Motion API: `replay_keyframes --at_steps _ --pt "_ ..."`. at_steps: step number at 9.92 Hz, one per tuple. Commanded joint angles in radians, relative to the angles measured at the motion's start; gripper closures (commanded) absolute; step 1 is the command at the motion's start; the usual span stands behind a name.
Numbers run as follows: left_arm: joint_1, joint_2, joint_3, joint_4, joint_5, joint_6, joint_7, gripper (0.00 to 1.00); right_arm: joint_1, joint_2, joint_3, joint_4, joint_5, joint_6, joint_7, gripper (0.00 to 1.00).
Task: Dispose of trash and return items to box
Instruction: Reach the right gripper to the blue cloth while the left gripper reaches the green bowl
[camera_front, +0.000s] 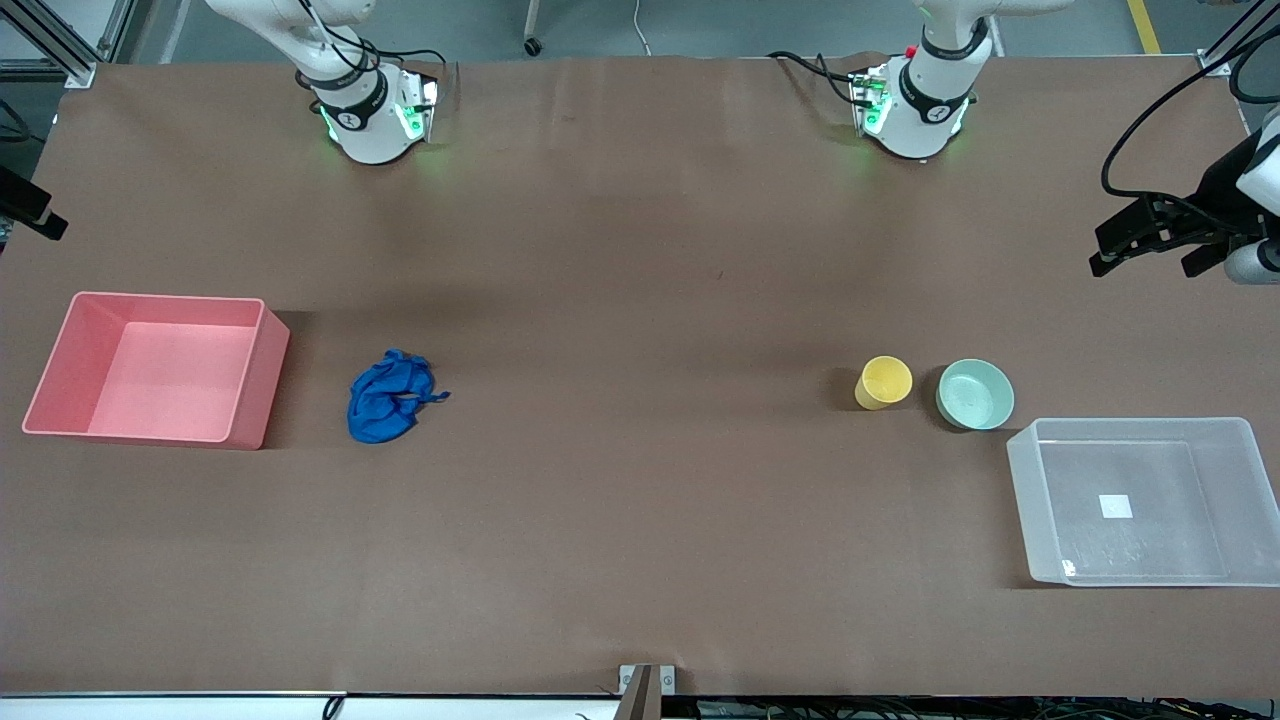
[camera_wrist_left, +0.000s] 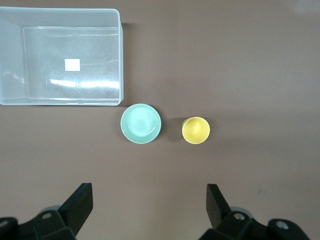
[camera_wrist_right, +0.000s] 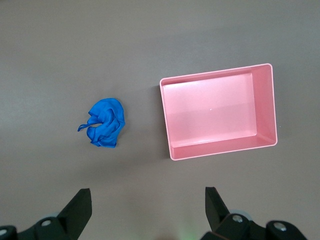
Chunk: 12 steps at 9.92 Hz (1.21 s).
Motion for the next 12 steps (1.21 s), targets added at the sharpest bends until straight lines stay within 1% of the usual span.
replay_keyframes --at_steps 1,5,7,8,9,10,11,12 --pt "-0.003 0.007 0.001 -0.022 0.004 -0.007 0.004 0.00 0.008 0.006 -0.007 0.011 -0.003 -0.001 -0.003 0.00" --pt "0.006 0.020 0.005 -0.019 0.004 0.005 0.013 0.00 0.008 0.006 -0.007 0.011 -0.003 -0.001 -0.004 0.00" --pt "0.015 0.023 0.005 -0.049 0.001 0.029 0.013 0.01 0.012 0.018 0.001 0.011 -0.007 -0.010 -0.024 0.00" --pt "0.021 0.039 0.006 -0.074 0.003 0.060 0.015 0.01 0.014 0.023 0.019 0.006 -0.007 -0.001 -0.011 0.00" --pt "0.030 0.043 0.006 -0.109 0.003 0.086 0.021 0.01 0.014 0.038 0.063 -0.030 -0.019 0.025 0.015 0.00" --pt "0.040 0.040 0.006 -0.171 0.004 0.150 0.030 0.01 0.014 0.038 0.102 -0.096 -0.021 0.085 0.119 0.00" --pt "0.066 0.037 0.005 -0.239 0.004 0.211 0.030 0.02 0.016 0.050 0.151 -0.183 -0.024 0.164 0.203 0.00" --pt "0.069 0.037 0.005 -0.322 0.004 0.300 0.030 0.02 0.022 0.052 0.182 -0.295 -0.036 0.271 0.270 0.00"
